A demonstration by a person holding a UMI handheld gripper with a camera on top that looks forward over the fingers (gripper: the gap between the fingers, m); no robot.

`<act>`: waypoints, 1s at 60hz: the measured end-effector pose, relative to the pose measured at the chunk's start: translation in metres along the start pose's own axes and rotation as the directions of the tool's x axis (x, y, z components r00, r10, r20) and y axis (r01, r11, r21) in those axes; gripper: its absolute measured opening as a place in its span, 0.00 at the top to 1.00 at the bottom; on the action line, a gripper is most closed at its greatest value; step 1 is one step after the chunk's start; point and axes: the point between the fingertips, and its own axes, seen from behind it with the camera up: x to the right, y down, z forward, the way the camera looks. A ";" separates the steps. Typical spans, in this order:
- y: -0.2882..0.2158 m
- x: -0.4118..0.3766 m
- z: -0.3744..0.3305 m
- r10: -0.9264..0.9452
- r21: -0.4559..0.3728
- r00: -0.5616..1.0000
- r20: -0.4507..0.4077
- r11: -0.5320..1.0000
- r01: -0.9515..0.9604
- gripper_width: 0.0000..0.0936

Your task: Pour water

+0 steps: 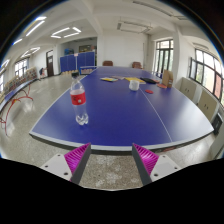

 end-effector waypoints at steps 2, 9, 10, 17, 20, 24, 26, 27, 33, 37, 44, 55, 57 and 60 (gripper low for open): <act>-0.013 -0.031 0.012 0.006 0.018 1.000 0.028 1.000 -0.007 0.09; -0.059 -0.097 0.059 0.004 0.108 0.996 0.092 0.994 -0.014 0.09; -0.072 -0.102 0.068 0.000 0.124 0.995 0.097 0.992 -0.012 0.09; -0.113 -0.132 0.118 -0.010 0.196 0.996 0.084 0.981 -0.006 0.09; -0.126 -0.139 0.138 -0.006 0.219 0.996 0.084 0.976 -0.012 0.11; -0.140 -0.141 0.167 -0.002 0.244 0.997 0.071 0.970 -0.015 0.15; -0.143 -0.140 0.176 0.001 0.251 0.998 0.060 0.968 -0.016 0.19; -0.144 -0.139 0.181 0.002 0.253 0.999 0.053 0.967 -0.016 0.21; -0.149 -0.146 0.206 0.004 0.277 0.999 0.046 0.961 -0.016 0.36; -0.154 -0.154 0.211 -0.029 0.315 0.998 0.053 0.949 0.010 0.43; -0.160 -0.155 0.214 -0.045 0.348 0.998 0.043 0.937 0.027 0.55; -0.160 -0.157 0.213 -0.011 0.346 0.995 0.102 0.938 -0.025 0.67; -0.162 -0.157 0.211 -0.009 0.346 0.993 0.114 0.938 -0.032 0.67; -0.168 -0.156 0.207 0.001 0.347 0.992 0.129 0.937 -0.046 0.67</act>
